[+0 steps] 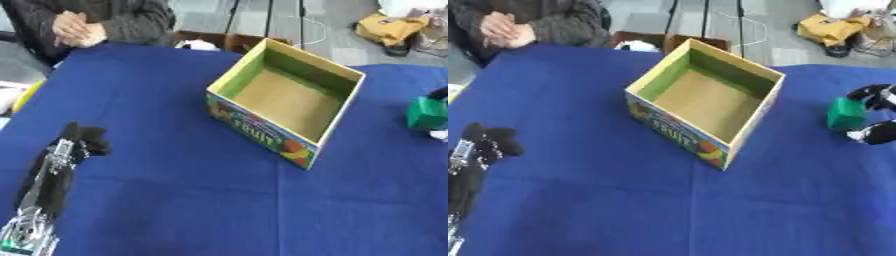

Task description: Pick up objects on the table and place them in the box.

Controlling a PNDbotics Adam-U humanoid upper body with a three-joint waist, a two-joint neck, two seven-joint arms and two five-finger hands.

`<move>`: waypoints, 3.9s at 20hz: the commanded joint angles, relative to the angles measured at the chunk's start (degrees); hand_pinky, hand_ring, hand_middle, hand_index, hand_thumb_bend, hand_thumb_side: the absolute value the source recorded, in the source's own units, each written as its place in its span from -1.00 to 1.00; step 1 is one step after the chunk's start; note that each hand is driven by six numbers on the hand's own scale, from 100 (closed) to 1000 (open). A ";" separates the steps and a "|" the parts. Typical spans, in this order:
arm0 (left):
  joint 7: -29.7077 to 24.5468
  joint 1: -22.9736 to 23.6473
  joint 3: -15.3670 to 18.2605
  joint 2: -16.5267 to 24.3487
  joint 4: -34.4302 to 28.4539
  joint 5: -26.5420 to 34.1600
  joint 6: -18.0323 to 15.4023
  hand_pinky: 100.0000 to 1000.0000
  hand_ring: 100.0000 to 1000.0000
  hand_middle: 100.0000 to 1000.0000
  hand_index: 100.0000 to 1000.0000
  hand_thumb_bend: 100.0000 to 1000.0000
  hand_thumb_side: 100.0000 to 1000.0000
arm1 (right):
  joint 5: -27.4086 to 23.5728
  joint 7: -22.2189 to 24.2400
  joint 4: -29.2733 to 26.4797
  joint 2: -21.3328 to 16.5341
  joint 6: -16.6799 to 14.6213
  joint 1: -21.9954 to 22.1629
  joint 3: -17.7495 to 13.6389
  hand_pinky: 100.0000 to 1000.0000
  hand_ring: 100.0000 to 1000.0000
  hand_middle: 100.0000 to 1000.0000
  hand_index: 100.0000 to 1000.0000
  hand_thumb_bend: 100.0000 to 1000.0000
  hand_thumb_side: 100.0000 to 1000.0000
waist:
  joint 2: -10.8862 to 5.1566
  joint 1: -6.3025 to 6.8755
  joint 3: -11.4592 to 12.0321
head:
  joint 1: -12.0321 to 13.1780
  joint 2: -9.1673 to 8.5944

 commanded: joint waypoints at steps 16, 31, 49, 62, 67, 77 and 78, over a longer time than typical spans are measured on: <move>-0.18 -0.04 0.17 1.03 -0.95 -0.20 -0.07 0.31 0.06 -0.06 0.36 -0.24 0.96 | -3.18 -7.74 -5.85 -1.20 0.99 -1.24 0.39 0.33 -0.06 -0.48 -0.11 -1.00 -0.57 | -1.84 0.20 -1.09 | 0.10 -0.12; -1.33 -1.09 -1.07 0.15 -1.04 0.58 0.05 0.31 0.06 -0.06 0.36 -0.23 0.94 | -2.13 -2.23 -10.53 10.18 -0.07 -9.59 6.59 0.37 -0.03 -0.46 -0.10 -1.00 -0.51 | -3.48 -0.46 2.68 | -0.85 -0.55; -2.43 -2.39 -1.97 -0.91 -1.07 1.02 0.24 0.31 0.05 -0.07 0.36 -0.22 0.93 | 11.52 1.11 -5.85 15.16 -4.02 -10.18 7.78 0.61 0.40 0.19 0.38 -0.38 -0.32 | -2.93 -0.77 5.30 | -1.79 -1.04; -2.14 -2.17 -1.75 -0.75 -0.97 0.92 0.35 0.31 0.05 -0.07 0.36 -0.21 0.93 | 10.31 0.35 -8.86 13.91 -4.25 -9.94 7.51 0.64 0.43 0.31 0.47 -0.13 -0.28 | -3.33 -1.05 4.14 | -1.06 -1.09; -1.66 -1.49 -1.30 -0.59 -0.70 0.77 0.44 0.31 0.05 -0.07 0.36 -0.20 0.93 | 0.43 -3.97 -15.30 10.69 -3.69 -8.68 6.73 0.56 0.28 0.26 0.46 -0.16 -0.26 | -3.77 -0.82 1.94 | 0.27 -0.59; 0.39 0.69 0.56 -0.50 -0.25 0.37 0.55 0.31 0.06 -0.06 0.36 -0.21 0.94 | -25.58 -3.62 -31.79 -1.15 1.04 6.26 6.01 0.28 0.14 0.32 0.57 -0.21 -0.19 | -4.23 0.88 -5.16 | 4.63 0.30; 0.61 0.80 0.71 -0.62 -0.18 0.37 0.57 0.31 0.06 -0.06 0.36 -0.21 0.94 | -28.02 -3.82 -33.22 -1.68 1.88 8.07 5.42 0.27 0.13 0.32 0.57 -0.20 -0.19 | -4.24 1.14 -5.83 | 4.88 0.46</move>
